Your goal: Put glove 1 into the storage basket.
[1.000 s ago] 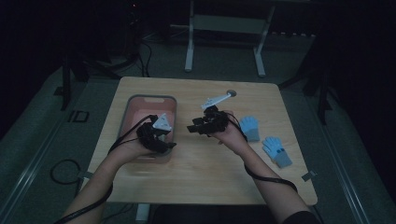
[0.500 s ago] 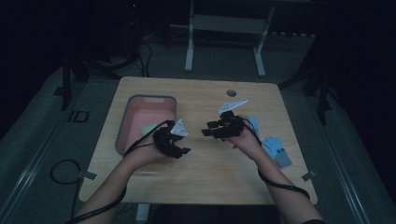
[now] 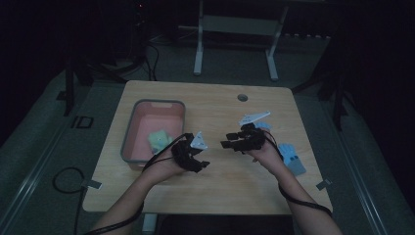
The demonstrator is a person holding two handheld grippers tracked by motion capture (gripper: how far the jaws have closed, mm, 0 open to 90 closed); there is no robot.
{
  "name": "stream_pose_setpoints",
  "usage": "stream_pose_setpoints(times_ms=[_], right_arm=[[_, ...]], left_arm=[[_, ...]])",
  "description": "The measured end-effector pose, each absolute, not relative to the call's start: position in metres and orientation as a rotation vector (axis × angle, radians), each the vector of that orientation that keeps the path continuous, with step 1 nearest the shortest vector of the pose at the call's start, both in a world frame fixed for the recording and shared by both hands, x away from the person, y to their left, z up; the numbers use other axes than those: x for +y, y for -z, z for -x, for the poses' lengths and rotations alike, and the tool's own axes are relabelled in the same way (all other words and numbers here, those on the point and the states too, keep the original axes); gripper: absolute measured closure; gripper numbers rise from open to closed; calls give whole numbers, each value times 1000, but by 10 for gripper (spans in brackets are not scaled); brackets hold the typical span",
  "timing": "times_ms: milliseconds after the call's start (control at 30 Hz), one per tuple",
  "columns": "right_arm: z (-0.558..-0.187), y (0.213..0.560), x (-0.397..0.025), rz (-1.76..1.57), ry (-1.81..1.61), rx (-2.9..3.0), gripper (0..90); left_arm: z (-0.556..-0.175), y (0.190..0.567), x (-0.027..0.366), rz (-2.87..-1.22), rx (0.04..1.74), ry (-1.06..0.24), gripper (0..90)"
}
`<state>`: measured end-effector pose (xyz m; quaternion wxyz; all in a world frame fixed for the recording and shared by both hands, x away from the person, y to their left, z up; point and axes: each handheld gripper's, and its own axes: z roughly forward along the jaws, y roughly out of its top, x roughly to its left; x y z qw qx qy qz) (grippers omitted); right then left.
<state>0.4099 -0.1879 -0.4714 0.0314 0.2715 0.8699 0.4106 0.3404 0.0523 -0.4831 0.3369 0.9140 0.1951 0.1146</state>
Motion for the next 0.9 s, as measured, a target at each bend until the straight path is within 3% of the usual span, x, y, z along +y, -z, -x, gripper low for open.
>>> stream_pose_setpoints(times_ms=[133, 367, 567, 900], right_arm=[[-407, 476, -196, -833, -1253, 2680, 514], [-402, 486, -216, -876, -1244, 2677, 506], [-396, 495, -232, -894, -1231, 2657, 501], [-388, 508, -262, -944, -1198, 2622, 494]], left_arm=[[-336, 489, 46, -2379, 515, -287, 436], [-328, 500, 39, -2349, 548, -246, 326], [-325, 514, 35, -2335, 547, -157, 144], [-315, 536, 19, -2317, 511, -141, 29]])
